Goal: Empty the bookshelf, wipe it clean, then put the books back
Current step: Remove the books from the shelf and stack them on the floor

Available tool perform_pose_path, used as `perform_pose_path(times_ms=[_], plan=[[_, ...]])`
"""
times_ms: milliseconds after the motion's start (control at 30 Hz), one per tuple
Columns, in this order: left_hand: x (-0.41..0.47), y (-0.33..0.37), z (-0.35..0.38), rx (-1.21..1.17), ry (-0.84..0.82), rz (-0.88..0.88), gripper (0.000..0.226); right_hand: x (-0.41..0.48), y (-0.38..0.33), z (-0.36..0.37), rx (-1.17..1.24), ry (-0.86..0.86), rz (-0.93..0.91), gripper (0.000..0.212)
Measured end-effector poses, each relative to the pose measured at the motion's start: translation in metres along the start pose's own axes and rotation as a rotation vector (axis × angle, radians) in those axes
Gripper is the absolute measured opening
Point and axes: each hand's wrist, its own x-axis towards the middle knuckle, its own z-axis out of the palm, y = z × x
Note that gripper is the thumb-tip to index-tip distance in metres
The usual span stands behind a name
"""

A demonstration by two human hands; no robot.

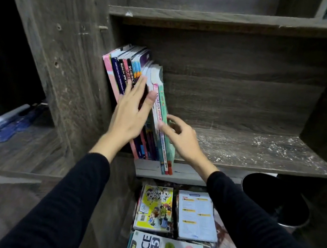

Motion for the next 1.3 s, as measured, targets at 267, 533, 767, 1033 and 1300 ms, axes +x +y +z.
perform_pose_path(times_ms=[267,533,767,1033,1300], plan=[[-0.028,0.007,0.061,-0.133,0.222,-0.191,0.092,-0.001,0.017,-0.005,0.704,-0.075,0.421,0.061],[-0.028,0.001,0.077,-0.127,0.318,-0.224,0.069,0.017,0.037,0.004,0.561,-0.011,0.454,0.05],[-0.05,0.008,0.077,-0.447,0.403,-0.375,0.032,0.053,0.03,-0.006,0.218,0.052,0.229,0.062],[-0.067,0.0,0.064,-0.939,0.381,-0.557,0.032,0.086,0.017,-0.013,0.228,-0.089,0.167,0.079],[-0.067,-0.017,0.06,-1.171,0.412,-0.617,0.049,0.091,0.019,-0.029,0.283,-0.123,0.162,0.122]])
